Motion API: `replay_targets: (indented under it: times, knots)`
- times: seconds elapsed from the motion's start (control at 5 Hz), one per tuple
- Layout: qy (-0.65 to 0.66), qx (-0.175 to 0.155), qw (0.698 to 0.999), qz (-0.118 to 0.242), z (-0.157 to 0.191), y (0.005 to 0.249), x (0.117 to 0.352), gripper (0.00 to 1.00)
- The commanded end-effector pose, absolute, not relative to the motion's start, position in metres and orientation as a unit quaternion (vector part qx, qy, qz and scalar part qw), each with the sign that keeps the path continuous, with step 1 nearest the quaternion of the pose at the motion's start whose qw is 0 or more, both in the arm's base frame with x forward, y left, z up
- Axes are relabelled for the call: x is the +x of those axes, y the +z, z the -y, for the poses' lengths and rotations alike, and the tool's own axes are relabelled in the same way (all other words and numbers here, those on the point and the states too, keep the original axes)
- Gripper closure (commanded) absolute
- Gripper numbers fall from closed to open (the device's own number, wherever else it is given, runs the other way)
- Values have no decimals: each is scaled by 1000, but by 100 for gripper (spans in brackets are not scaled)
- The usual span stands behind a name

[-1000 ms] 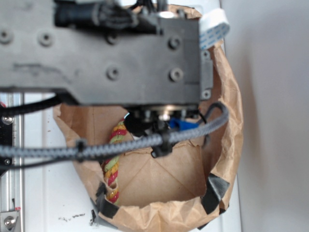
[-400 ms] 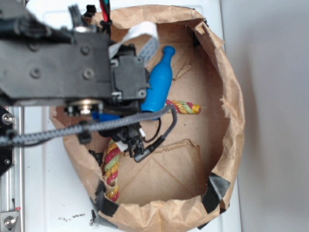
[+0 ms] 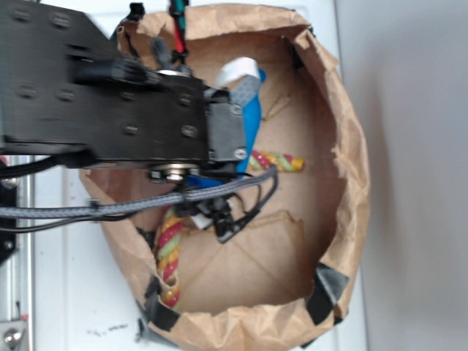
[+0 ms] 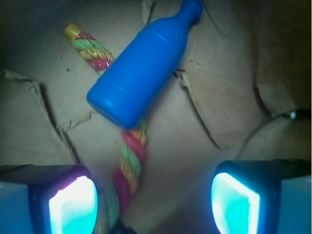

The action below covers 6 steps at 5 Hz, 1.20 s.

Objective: Grab the multicolored rope.

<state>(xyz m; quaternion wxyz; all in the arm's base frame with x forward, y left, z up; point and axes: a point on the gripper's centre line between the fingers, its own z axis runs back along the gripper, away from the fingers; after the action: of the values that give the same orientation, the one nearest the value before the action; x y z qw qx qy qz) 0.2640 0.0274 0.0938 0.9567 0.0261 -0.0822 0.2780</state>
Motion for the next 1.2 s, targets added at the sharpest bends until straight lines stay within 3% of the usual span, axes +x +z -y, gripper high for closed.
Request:
replay_targets:
  times: [0.0, 0.4, 1.0]
  knots:
    - [277, -1, 956, 99, -35, 78, 274, 0]
    - [286, -23, 954, 92, -16, 67, 270, 0]
    - [281, 6, 956, 86, 24, 30, 260, 0]
